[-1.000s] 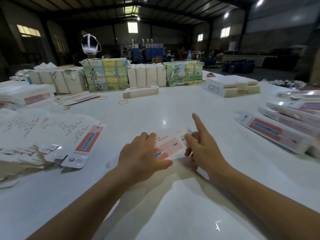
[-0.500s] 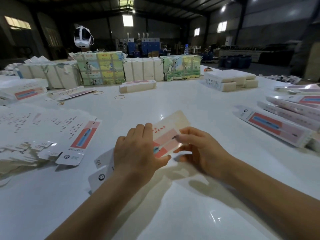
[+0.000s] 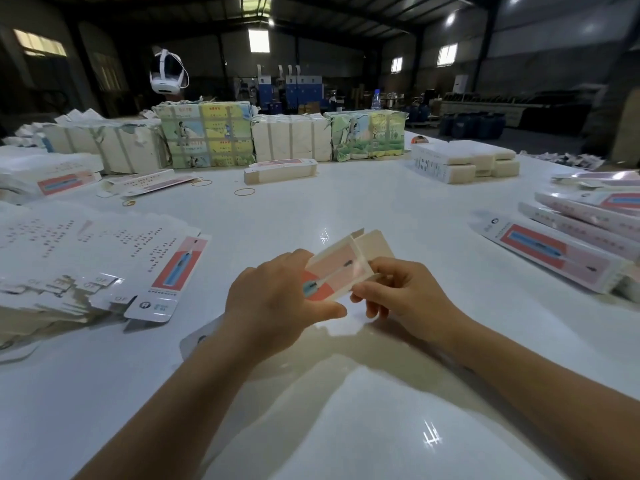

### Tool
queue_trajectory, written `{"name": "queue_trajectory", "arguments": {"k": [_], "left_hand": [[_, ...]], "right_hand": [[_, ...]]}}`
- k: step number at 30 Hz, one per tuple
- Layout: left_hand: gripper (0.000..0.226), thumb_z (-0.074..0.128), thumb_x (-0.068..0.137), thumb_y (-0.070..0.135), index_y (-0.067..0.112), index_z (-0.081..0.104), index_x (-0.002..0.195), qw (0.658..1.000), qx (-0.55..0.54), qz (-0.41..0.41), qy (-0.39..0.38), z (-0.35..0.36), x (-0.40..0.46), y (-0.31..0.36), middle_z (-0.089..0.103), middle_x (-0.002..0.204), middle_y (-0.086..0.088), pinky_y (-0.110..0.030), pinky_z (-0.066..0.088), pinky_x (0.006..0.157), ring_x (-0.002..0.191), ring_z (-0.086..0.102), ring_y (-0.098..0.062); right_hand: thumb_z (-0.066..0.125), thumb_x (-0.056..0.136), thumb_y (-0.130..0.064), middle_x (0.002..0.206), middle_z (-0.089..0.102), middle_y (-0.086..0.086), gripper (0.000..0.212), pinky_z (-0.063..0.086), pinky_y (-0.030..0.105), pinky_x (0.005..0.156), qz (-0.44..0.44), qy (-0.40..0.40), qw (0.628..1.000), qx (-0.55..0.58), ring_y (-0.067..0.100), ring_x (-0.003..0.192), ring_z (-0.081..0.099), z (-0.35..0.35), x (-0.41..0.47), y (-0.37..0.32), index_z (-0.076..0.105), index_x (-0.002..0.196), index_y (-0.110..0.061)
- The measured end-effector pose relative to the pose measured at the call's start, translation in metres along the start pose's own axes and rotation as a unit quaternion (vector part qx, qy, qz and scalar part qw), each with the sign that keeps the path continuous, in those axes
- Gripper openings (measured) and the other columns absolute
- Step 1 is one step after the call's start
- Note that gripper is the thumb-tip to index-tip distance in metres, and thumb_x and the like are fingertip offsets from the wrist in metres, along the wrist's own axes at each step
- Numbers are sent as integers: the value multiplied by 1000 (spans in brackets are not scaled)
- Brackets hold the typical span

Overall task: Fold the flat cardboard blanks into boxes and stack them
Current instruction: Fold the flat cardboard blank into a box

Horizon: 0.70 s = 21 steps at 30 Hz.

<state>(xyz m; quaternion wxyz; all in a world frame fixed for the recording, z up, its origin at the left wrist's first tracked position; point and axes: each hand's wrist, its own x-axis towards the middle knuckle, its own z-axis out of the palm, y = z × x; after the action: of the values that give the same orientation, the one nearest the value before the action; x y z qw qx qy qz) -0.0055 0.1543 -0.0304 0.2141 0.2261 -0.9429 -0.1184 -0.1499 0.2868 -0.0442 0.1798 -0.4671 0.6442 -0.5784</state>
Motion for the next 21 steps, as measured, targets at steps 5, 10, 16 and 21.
{"name": "queue_trajectory", "arguments": {"k": [5,10,16,21], "left_hand": [[72,50,55,80,39,45,114,993,-96,-24,-59,0,0,-7,56,118,15,-26,56,76,81,62,-11],[68,58,63,76,35,49,117,991,-117,-14,56,0,0,-10,57,112,13,-29,57,75,83,62,-16],[82,46,57,80,30,50,122,985,-126,3,116,0,-2,-4,59,123,6,-30,55,77,88,62,-18],[76,54,64,76,27,50,123,986,-123,23,111,4,-3,2,59,121,4,-19,49,70,86,61,-19]], "right_hand": [[68,84,-11,67,68,-3,18,47,23,50,-6,7,1000,-12,10,52,58,1,0,0,70,88,-27],[64,89,-15,74,66,-2,41,48,23,50,-84,177,981,-9,11,52,58,-2,-5,-2,51,114,-45],[56,93,-8,90,58,-10,36,52,26,60,-131,160,976,-73,10,61,57,10,-11,-6,59,128,-15],[57,93,-12,95,51,-2,35,41,9,63,-175,189,955,-146,7,67,51,15,-15,-12,58,128,-8]]}}
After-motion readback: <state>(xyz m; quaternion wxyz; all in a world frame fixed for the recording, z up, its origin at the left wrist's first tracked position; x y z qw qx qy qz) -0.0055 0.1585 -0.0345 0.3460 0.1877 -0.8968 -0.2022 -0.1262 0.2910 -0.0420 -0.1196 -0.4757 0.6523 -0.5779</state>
